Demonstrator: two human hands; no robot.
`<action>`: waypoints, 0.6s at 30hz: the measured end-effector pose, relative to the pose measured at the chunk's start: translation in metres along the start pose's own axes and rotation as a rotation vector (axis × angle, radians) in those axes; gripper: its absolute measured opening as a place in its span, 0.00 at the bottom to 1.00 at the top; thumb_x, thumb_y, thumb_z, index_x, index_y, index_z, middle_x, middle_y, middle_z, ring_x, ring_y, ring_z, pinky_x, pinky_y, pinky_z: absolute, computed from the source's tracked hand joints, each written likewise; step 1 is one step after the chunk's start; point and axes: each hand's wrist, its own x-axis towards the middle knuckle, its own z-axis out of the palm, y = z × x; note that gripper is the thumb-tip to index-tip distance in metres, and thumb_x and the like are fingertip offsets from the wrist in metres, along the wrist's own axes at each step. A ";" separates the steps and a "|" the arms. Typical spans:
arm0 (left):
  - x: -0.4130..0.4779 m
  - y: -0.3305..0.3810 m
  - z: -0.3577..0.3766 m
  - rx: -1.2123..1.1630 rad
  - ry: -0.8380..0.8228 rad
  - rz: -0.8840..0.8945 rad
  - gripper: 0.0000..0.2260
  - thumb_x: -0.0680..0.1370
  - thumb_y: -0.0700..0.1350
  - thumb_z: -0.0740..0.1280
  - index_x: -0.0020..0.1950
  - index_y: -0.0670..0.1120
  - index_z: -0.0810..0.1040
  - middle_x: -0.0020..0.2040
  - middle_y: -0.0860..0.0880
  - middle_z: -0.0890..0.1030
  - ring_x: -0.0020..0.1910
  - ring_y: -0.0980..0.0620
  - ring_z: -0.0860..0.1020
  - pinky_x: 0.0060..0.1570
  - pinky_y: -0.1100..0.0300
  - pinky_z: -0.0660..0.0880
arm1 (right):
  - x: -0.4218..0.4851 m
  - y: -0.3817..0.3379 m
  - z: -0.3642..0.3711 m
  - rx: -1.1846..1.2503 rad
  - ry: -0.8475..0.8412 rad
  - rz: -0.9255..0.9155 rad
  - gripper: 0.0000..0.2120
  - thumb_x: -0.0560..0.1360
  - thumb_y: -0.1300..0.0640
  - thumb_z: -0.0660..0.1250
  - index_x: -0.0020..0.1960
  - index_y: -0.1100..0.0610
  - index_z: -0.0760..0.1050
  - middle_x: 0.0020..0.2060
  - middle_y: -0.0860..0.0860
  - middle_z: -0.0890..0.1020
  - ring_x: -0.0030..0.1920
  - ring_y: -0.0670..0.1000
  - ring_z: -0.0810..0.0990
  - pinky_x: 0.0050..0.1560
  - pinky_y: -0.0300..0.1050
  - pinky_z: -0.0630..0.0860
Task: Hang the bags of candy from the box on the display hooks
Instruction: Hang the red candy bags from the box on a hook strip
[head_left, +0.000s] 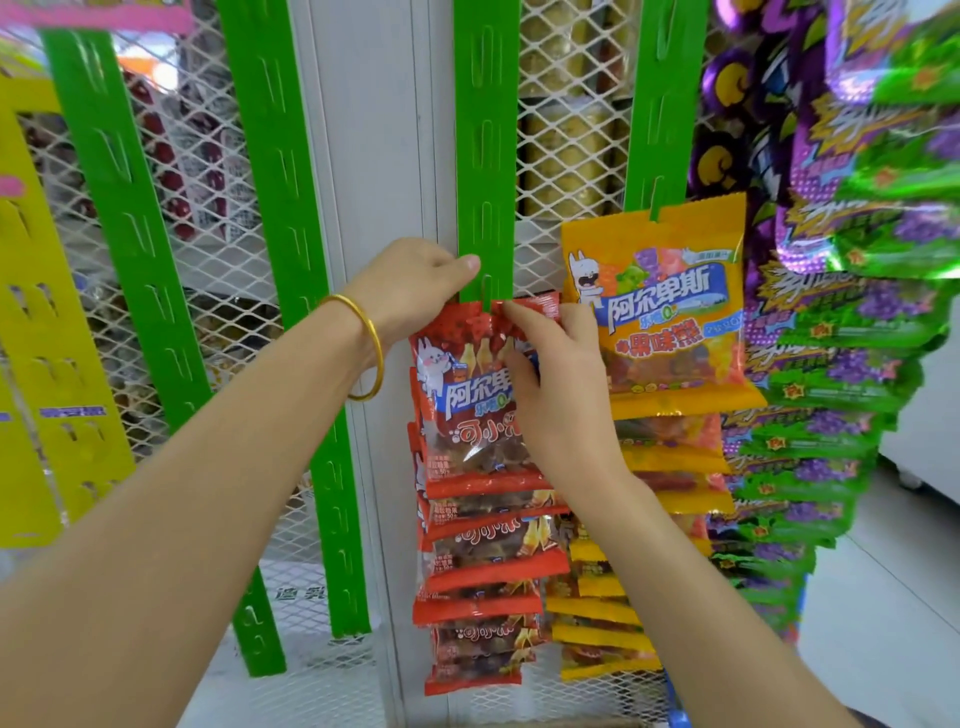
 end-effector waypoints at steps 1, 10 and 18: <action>-0.003 -0.004 0.001 -0.004 0.004 0.026 0.15 0.79 0.53 0.60 0.41 0.42 0.73 0.39 0.41 0.76 0.37 0.49 0.76 0.44 0.57 0.71 | -0.003 0.000 0.001 -0.007 -0.009 0.008 0.21 0.76 0.68 0.62 0.68 0.57 0.70 0.54 0.52 0.67 0.44 0.36 0.59 0.50 0.27 0.59; -0.030 -0.034 0.021 0.104 0.379 0.293 0.15 0.75 0.43 0.67 0.62 0.45 0.73 0.55 0.49 0.76 0.55 0.54 0.73 0.59 0.67 0.67 | -0.027 -0.009 -0.003 -0.158 0.046 0.004 0.26 0.74 0.72 0.63 0.70 0.59 0.66 0.71 0.60 0.60 0.67 0.54 0.65 0.61 0.41 0.68; -0.135 -0.108 0.083 0.101 0.457 0.403 0.12 0.74 0.48 0.62 0.56 0.46 0.76 0.53 0.54 0.74 0.55 0.59 0.69 0.57 0.66 0.63 | -0.123 0.007 0.000 -0.157 0.092 -0.093 0.15 0.73 0.65 0.63 0.59 0.58 0.76 0.57 0.55 0.75 0.56 0.52 0.75 0.42 0.46 0.80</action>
